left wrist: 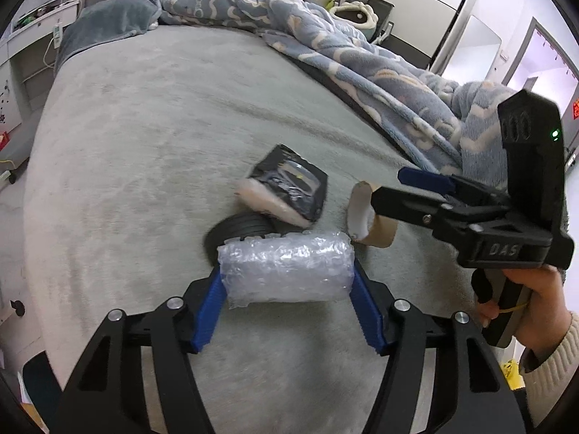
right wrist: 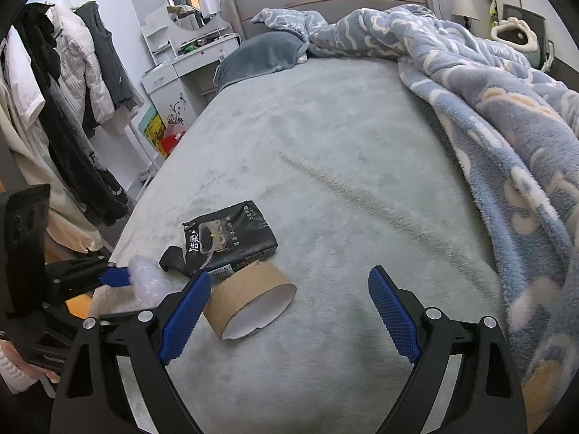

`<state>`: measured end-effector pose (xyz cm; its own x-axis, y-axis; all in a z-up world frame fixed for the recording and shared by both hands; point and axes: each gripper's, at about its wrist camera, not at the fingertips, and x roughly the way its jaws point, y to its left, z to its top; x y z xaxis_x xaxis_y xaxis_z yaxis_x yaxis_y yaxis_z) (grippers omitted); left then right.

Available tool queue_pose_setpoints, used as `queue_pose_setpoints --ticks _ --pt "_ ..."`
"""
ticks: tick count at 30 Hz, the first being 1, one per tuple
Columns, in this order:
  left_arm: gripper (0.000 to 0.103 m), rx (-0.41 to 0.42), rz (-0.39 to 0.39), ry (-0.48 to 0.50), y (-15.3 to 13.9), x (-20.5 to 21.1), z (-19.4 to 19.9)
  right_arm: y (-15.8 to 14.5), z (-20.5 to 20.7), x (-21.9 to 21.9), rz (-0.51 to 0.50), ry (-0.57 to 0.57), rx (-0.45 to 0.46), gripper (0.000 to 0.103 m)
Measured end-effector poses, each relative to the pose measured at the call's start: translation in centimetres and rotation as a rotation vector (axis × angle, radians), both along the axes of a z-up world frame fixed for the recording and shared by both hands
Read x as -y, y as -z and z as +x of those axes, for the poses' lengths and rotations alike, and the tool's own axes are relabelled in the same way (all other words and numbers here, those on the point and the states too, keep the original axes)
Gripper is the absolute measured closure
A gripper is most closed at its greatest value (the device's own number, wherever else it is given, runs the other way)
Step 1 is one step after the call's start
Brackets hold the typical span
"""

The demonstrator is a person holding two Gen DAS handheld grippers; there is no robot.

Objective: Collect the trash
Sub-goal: 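Close the right tool on the brown tape roll while the left tool holds the bubble wrap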

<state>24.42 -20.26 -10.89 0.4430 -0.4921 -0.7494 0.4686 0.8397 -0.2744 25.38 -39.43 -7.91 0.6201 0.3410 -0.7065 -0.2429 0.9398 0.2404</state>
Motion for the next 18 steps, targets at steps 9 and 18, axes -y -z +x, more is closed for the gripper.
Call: queue_pose_setpoints --ticks 9,18 --pt "0.036 0.009 -0.021 -0.040 -1.3 -3.5 -0.4 1.5 0.9 -2.7 -0.073 0.016 -0.067 0.026" --pt "0.036 -0.001 -0.061 -0.093 -2.3 -7.3 -1.1 1.3 0.1 -3.6 -0.077 0.091 -0.069 0.048"
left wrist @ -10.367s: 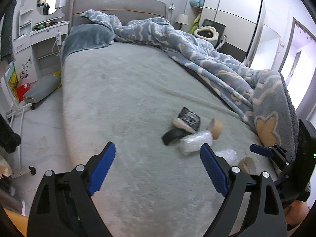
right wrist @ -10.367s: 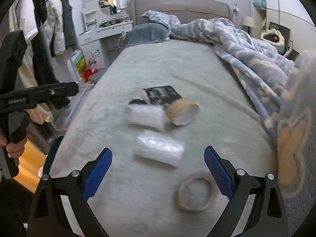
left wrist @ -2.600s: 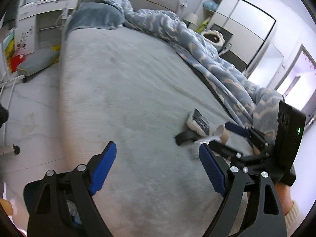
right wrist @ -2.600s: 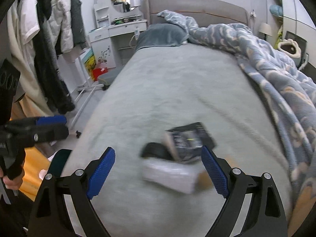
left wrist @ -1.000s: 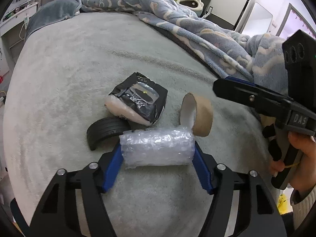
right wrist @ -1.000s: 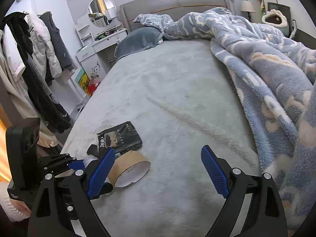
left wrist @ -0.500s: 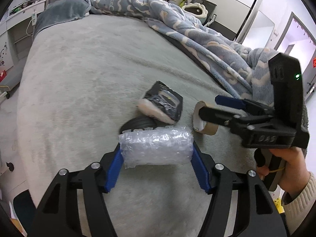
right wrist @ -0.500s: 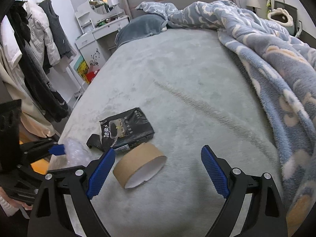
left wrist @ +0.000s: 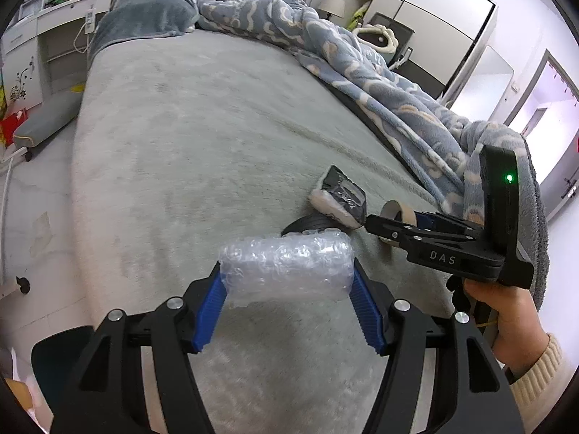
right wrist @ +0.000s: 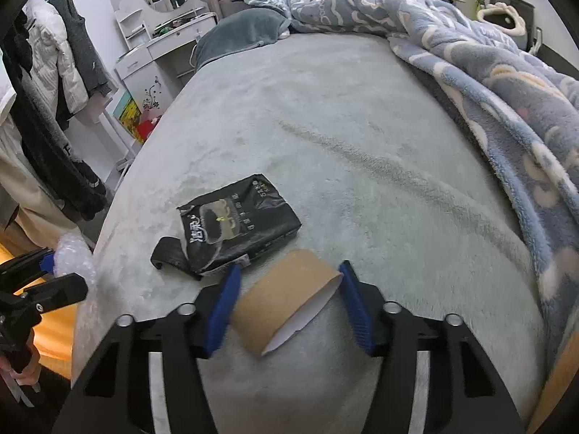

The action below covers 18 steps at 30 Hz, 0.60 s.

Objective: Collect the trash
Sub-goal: 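Close the right tool on the brown tape roll while the left tool holds the bubble wrap, then carry both items over the bin and open the left tool to drop the bubble wrap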

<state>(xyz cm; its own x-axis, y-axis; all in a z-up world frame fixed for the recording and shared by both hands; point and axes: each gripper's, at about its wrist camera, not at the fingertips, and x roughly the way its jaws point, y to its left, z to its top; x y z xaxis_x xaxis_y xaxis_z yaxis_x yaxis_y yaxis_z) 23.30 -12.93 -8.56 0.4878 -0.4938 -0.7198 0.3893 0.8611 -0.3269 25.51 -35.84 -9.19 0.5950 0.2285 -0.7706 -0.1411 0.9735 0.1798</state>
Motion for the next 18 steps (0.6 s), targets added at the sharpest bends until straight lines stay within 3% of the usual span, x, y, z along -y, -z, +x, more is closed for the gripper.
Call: queue_pose_setpoints --ticks 8,18 --pt "0.036 0.025 0.007 -0.029 -1.1 -2.7 -2.0 -1.5 -2.4 -1.4 0.006 0.049 0.051 0.048" --pt "0.036 0.045 0.025 -0.082 -1.7 -7.4 -5.2 -2.8 -5.5 -6.5 0.039 0.000 0.091 0.048"
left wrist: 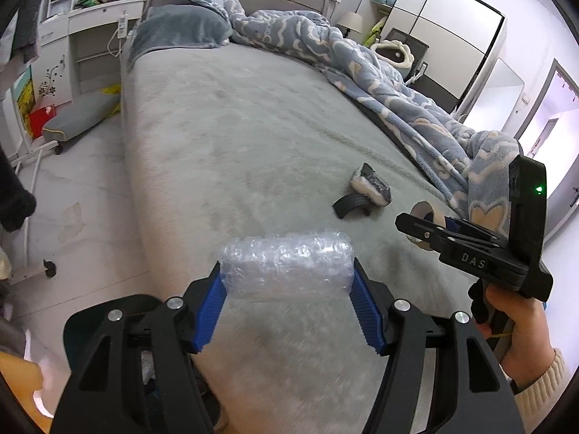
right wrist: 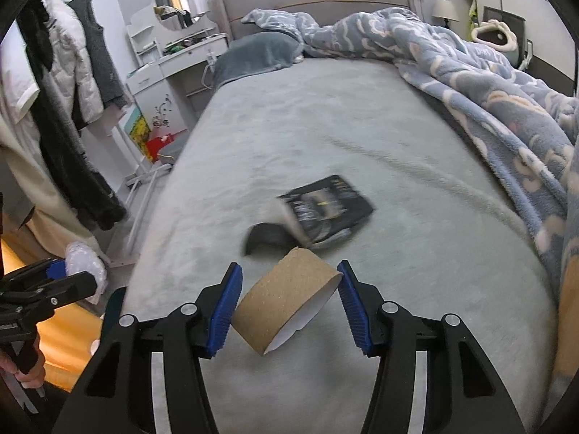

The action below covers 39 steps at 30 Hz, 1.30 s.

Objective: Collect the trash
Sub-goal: 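Carry both items over the bin and open the left tool to drop the bubble wrap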

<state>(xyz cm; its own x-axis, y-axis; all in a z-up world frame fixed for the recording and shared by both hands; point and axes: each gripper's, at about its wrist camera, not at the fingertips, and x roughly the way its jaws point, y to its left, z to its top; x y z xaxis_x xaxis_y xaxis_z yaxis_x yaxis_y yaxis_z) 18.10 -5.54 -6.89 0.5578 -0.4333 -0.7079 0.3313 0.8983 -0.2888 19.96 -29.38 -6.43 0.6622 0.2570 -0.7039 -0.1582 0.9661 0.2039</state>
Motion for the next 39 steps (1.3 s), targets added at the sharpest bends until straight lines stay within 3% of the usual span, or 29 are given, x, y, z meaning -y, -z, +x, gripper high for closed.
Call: queue_pose_setpoints --ticks 8,14,20,26,39 --pt "0.036 0.008 0.015 -0.040 0.1 -3.8 -1.9 0.0 -1.8 -5.4 0.017 -0.069 0.003 0.048" --pt "0.036 -0.019 0.076 -0.081 1.5 -6.8 -2.6 -0.3 -2.6 -9.6 0.036 -0.129 0.013 0.048" --pt "0.036 -0.093 0.119 -0.148 3.7 -10.6 -2.5 -0.6 -3.2 -14.2 0.039 -0.205 0.016 0.048" --pt "0.036 -0.197 0.099 -0.196 5.9 -14.5 -2.1 0.0 -2.8 -17.8 0.027 -0.261 -0.001 0.048" --pt "0.034 -0.351 0.142 -0.197 10.1 -18.7 -2.6 1.2 -2.0 -23.7 0.014 -0.334 -0.033 0.048"
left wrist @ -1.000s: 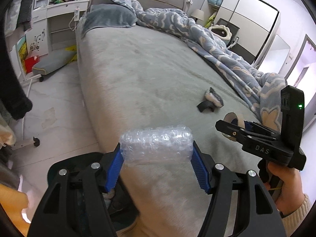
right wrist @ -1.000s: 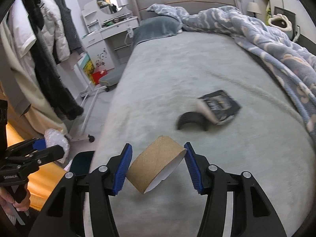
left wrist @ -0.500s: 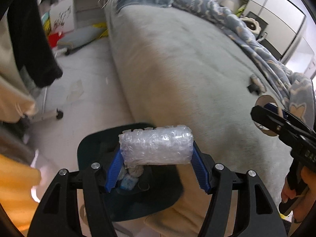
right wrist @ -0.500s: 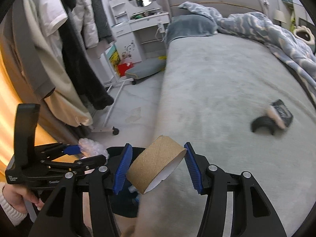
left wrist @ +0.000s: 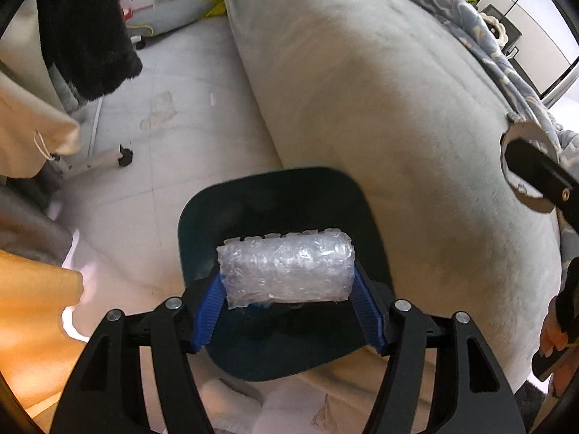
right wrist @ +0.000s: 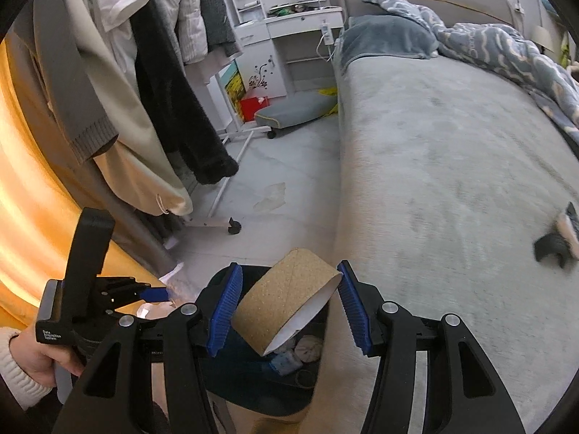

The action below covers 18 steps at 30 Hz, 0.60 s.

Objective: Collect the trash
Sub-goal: 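Carry both items over the bin and open the left tool to drop the bubble wrap, then open the right tool to drop the brown tape roll into the bin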

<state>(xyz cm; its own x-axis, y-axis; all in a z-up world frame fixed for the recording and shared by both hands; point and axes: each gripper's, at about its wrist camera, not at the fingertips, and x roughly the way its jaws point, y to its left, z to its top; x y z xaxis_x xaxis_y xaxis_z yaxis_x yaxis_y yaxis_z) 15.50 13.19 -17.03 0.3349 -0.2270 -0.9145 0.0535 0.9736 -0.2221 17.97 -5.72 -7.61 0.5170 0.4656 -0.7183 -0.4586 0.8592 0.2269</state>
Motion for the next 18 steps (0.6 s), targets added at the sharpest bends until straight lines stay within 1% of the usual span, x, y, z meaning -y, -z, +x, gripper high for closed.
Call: queue_pose_setpoints --ticks 4,8,15,18 --pt "0.028 -0.029 -0.013 0.007 0.7 -0.9 -0.2 0.7 0.4 -1.8 -0.014 -0.019 -0.013 0.048" --pt "0.021 -0.036 -0.014 0.014 0.9 -1.7 -0.4 1.5 0.9 -3.2 -0.031 -0.037 -0.035 0.048" --pt "0.020 -0.015 -0.032 -0.009 0.5 -4.3 -0.7 3.1 1.1 -5.6 -0.074 -0.070 -0.068 0.048" --pt "0.020 0.021 -0.011 -0.015 -0.2 -5.4 -0.8 4.1 1.3 -6.5 -0.096 -0.080 -0.094 0.048"
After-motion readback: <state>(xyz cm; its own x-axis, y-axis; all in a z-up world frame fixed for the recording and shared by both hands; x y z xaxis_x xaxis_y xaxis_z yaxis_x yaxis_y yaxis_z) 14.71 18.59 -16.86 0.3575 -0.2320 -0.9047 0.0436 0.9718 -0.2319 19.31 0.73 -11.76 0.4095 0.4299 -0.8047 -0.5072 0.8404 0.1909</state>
